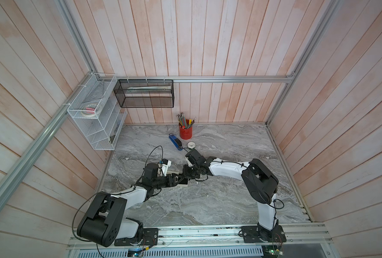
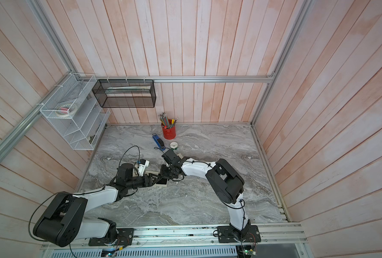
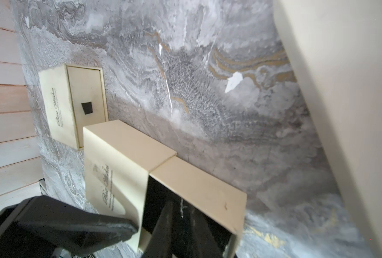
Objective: Place the earrings into the drawer-style jewelry box
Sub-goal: Adjust the earring in the inner lining.
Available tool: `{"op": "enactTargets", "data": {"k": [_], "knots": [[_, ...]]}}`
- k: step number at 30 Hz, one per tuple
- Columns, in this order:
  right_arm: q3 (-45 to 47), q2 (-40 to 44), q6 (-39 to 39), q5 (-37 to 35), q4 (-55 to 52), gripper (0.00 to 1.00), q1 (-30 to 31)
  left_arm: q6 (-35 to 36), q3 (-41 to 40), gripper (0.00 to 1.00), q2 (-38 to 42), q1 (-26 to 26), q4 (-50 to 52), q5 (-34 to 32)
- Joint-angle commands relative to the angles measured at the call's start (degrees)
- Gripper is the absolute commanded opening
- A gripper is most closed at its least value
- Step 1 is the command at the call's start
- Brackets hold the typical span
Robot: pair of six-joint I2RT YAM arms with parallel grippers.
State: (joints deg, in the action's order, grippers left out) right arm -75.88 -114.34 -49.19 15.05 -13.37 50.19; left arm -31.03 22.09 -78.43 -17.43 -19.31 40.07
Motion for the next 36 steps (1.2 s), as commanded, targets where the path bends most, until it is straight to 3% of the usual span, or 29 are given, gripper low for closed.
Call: {"op": "enactTargets", "data": {"k": [1, 14, 36], "knots": [[-0.87, 2.24, 1.09, -1.60, -1.27, 0.17, -0.16, 1.32, 0.50, 0.63, -1.37, -0.23, 2.19, -1.69], [-2.75, -0.32, 2.06, 0.99, -1.27, 0.00, 0.09, 1.23, 0.84, 0.63, -1.28, -0.23, 1.99, -1.27], [-4.61, -3.29, 2.36, -2.25, -5.94, 0.00, 0.26, 1.49, 0.68, 0.63, -1.18, -0.15, 2.08, -1.49]]}}
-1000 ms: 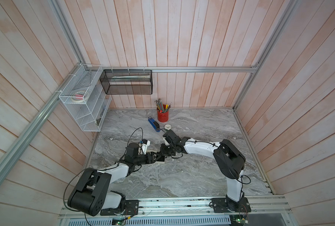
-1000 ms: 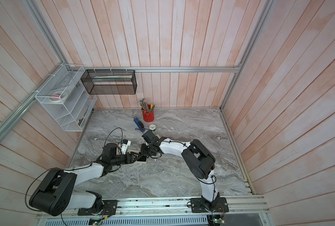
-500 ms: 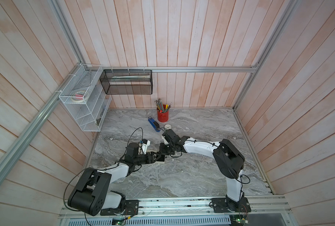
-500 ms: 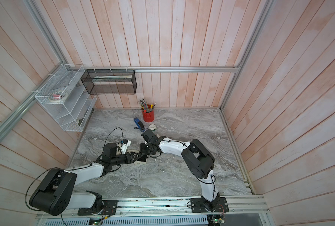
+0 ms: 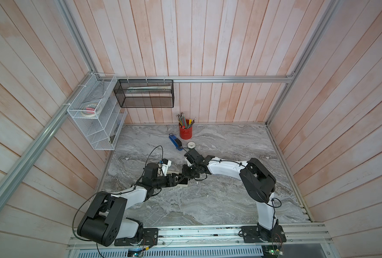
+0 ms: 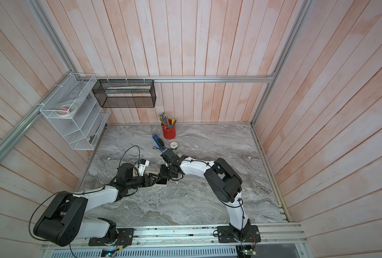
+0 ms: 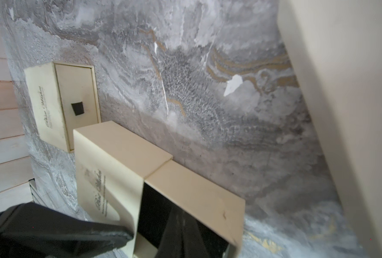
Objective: Place the earrings into the drawer-style jewelry box
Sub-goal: Adjust the earring in the inner lining.
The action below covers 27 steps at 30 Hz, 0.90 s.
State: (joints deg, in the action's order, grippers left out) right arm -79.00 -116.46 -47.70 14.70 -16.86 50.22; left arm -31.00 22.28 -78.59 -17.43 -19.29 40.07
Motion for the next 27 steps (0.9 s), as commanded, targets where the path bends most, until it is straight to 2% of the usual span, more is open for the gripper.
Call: {"op": "enactTargets", "data": {"k": [1, 15, 22, 27], "knots": [[-1.46, -1.12, 0.97, -2.19, -2.69, 0.00, 0.23, 1.54, 0.48, 0.63, -0.98, -0.23, 2.13, -1.49], [-2.12, -0.16, 1.37, -4.58, -4.52, 0.00, 0.32, 1.46, 0.55, 0.63, -1.04, -0.22, 2.23, -1.67], [0.53, 3.65, 2.09, -3.30, 1.95, 0.00, 0.43, 1.39, 1.51, 0.63, -0.05, -0.23, 2.85, -1.58], [4.93, 8.45, 3.97, -4.43, 6.63, 0.02, 0.26, 1.66, 2.84, 0.63, 3.45, -0.20, 5.13, -2.30]]}}
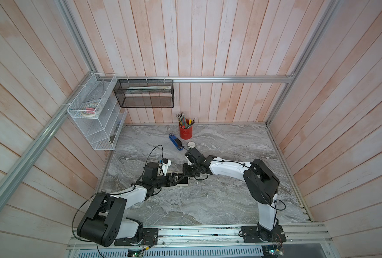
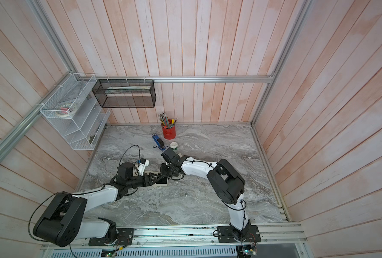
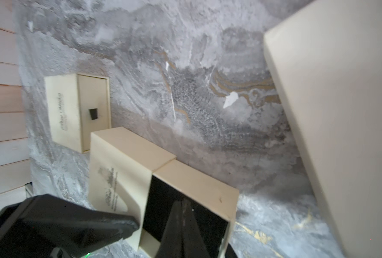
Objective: Place the earrings into the drawer-style jewelry box
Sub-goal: Adjust the earring in the inner lining.
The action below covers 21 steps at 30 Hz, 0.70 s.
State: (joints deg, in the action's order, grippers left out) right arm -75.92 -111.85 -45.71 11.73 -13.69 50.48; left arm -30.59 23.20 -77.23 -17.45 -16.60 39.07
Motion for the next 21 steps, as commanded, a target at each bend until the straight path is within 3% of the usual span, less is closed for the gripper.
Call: {"op": "enactTargets", "data": {"k": [1, 9, 15, 21], "knots": [[3.07, 5.06, 3.16, -2.41, 3.58, 0.02, -0.15, 1.76, 2.61, 0.64, 2.70, -0.63, 3.73, -1.52], [14.10, 14.87, 6.90, -5.26, -1.31, 0.09, -3.29, 2.84, 4.83, 0.65, 5.59, -6.14, 9.26, -6.48], [19.21, 19.43, 15.12, -7.92, -6.53, 0.09, -3.28, 0.02, 4.94, 0.65, 5.16, -11.34, 7.59, -9.87], [22.59, 24.31, 24.26, -8.80, -5.05, 0.19, -4.07, -3.18, 4.79, 0.65, 4.28, -17.49, 5.73, -15.28]]}}
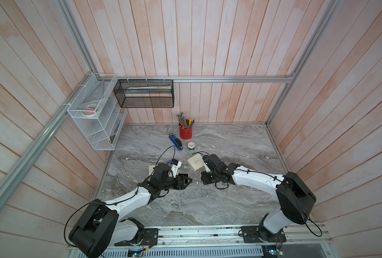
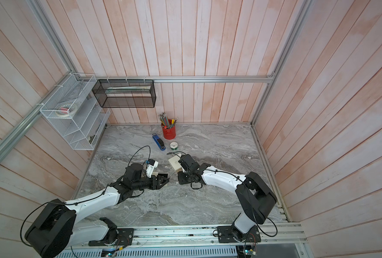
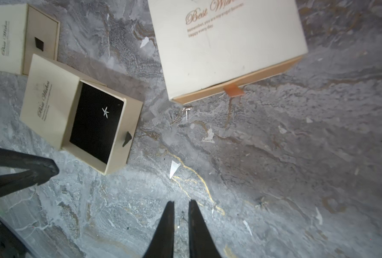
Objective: Place the earrings into the drawer-style jewelry box
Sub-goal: Adjust the earring in the inner lining, then pick up the earring from the center of the board.
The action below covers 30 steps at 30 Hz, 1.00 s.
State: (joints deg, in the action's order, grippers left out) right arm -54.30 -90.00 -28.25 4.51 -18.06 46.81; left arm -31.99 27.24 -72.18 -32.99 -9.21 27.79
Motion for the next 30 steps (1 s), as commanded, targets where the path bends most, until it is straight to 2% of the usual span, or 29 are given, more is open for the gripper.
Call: {"op": "enactTargets", "data": {"k": [1, 6, 9, 11, 16, 19, 21, 24, 27, 30], "knots": [[1.16, 2.92, 8.27, -2.73, -0.87, 0.19, -0.49, -2.45, 0.45, 0.65, -0.70, -2.97, -1.90, -5.01], [0.57, 3.92, 14.37, -10.14, -1.10, 0.17, -2.23, -6.16, -2.55, 0.65, 0.05, -5.24, -5.46, -7.48], [2.43, 5.90, 18.19, -11.91, 2.17, 0.25, -4.34, -6.85, -3.07, 0.65, -0.15, -5.76, -6.23, -8.56], [2.70, 6.91, 23.28, -9.38, 3.49, 0.28, -6.40, -6.95, -3.16, 0.66, -0.43, -5.95, -6.85, -8.72], [7.10, 10.20, 31.49, -15.05, 9.26, 0.43, -7.16, -5.93, -2.38, 0.66, -1.13, -5.96, -6.74, -8.78], [8.48, 10.72, 41.16, -17.60, 11.67, 0.45, -7.50, -4.98, -2.37, 0.65, -0.47, -5.98, -6.01, -9.33], [8.62, 10.72, 50.50, -13.73, 11.04, 0.46, -7.64, -4.33, -2.13, 0.65, -0.24, -5.84, -5.76, -9.49], [7.42, 10.24, 65.46, -4.80, 4.40, 0.43, -7.22, -3.83, -2.07, 0.66, 0.01, -5.77, -5.73, -9.33], [6.90, 9.47, 76.25, -2.45, 0.84, 0.39, -6.84, -3.74, -2.94, 0.66, 0.97, -5.44, -5.95, -9.51], [5.55, 7.99, 85.77, 3.11, -2.72, 0.34, -6.68, -4.11, -4.75, 0.66, 2.77, -4.24, -6.23, -9.49]]}}
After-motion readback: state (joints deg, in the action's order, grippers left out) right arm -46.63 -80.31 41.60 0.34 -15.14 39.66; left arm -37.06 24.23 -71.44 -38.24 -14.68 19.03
